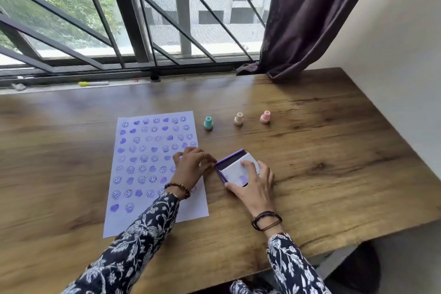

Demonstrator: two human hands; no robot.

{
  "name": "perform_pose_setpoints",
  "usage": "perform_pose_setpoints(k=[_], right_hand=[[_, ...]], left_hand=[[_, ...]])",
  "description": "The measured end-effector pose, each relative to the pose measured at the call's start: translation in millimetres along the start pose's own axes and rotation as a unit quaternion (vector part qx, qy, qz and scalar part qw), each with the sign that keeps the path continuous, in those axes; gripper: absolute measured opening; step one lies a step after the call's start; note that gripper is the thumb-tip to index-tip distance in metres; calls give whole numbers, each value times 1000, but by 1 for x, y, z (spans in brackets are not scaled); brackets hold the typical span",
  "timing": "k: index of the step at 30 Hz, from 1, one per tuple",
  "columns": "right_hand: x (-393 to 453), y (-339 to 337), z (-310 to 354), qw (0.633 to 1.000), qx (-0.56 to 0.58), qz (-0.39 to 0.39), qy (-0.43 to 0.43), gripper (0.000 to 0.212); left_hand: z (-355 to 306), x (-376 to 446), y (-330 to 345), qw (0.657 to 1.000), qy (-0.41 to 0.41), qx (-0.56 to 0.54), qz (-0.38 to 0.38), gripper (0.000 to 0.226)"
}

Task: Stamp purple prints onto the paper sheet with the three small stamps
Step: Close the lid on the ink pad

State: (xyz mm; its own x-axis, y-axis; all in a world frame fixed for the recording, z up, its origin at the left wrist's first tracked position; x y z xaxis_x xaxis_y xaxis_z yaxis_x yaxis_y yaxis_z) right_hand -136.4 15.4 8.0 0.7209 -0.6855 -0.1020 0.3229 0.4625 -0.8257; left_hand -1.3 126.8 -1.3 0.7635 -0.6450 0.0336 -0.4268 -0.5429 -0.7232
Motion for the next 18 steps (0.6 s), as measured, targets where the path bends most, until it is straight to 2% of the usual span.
perform_pose_setpoints(k=[7,11,18], right_hand=[[-9,1,4,999,27,-37,15,72],[-14,5,4,998,-6,-56,31,79],[-7,-1,0,998,7,-42,37,80]], left_hand=[[-1,1,-1,1000,-5,1,9,11],[1,2,-1,1000,0,3,9,10],[2,1,1,1000,14,23,2,12]])
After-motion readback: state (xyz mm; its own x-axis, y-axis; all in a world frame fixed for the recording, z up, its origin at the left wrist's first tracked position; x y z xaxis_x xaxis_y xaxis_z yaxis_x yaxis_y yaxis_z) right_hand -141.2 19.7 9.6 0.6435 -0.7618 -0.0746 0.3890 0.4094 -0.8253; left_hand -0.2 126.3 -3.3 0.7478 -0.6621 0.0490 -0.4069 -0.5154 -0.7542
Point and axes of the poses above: each hand's wrist, its own x-axis towards the middle knuckle, its own y-axis out of the palm, z = x × y, the point moved 1 cm from there along x, towards the middle knuckle, and after that the axes turned 1 degree about -x, right-handed, at the moved point
